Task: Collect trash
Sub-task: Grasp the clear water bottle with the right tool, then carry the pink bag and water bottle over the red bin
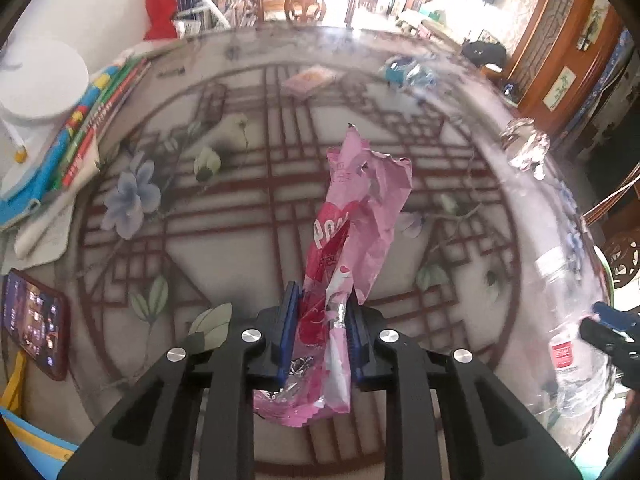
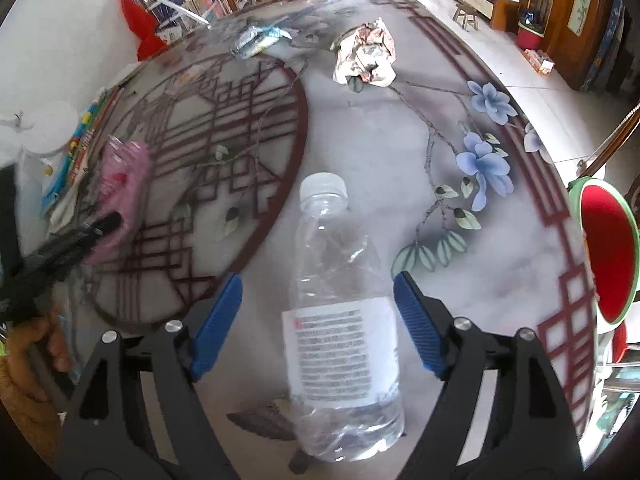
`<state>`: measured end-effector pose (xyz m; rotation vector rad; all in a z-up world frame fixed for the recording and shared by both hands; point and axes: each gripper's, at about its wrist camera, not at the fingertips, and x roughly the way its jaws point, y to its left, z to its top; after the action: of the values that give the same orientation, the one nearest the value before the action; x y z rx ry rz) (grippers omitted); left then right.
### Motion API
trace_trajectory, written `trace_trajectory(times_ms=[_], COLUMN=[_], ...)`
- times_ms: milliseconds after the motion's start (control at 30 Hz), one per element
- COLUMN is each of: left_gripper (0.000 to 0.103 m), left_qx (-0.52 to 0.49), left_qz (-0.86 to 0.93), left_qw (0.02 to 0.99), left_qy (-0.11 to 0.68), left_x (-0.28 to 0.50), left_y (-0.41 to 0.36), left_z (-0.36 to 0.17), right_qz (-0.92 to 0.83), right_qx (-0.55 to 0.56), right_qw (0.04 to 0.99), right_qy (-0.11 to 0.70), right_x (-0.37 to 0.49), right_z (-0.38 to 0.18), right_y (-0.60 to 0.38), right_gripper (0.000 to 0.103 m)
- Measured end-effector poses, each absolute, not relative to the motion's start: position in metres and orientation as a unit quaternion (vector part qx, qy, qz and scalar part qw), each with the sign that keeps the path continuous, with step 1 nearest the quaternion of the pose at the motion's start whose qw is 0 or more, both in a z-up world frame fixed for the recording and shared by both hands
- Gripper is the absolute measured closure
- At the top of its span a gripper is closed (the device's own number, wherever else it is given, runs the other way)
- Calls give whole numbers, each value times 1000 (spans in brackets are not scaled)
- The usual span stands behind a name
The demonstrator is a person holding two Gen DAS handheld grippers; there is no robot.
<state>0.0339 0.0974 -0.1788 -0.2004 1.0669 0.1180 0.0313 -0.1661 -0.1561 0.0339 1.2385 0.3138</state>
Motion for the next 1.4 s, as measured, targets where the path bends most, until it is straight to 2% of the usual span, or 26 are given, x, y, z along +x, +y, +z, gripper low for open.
trace_trajectory(times_ms=[333,367,400,433,600,933,1400], left_gripper=[84,84,84,84,84,84,84], left_qx=[-91,-91,-91,-91,-89,-83,-73], left_qz=[31,29,27,25,11,-22,-64], left_qw=[880,882,883,884,889,893,893], left_qy=[464,462,460,458,449,442,440], left_x=[29,29,29,30,28,22,19], left_y=[77,76,74,73,61,31,-12], left_z=[-137,-135,-133,-130,-121,-109,-104], right_qz=[151,152,153,153,168,182,140], right_qx=[-8,-11,-15,-20,-4,33,82], right_qw=[778,775,774,771,772,814,853], right_qy=[609,613,615,618,613,550,497], right_x=[26,25,25,24,21,14,8], right_z=[-179,-181,-182,-184,-180,-134,-105], right_y=[-161,-160,-160,-160,-163,-180,-228], right_gripper=[27,29,45,51,52,52,52])
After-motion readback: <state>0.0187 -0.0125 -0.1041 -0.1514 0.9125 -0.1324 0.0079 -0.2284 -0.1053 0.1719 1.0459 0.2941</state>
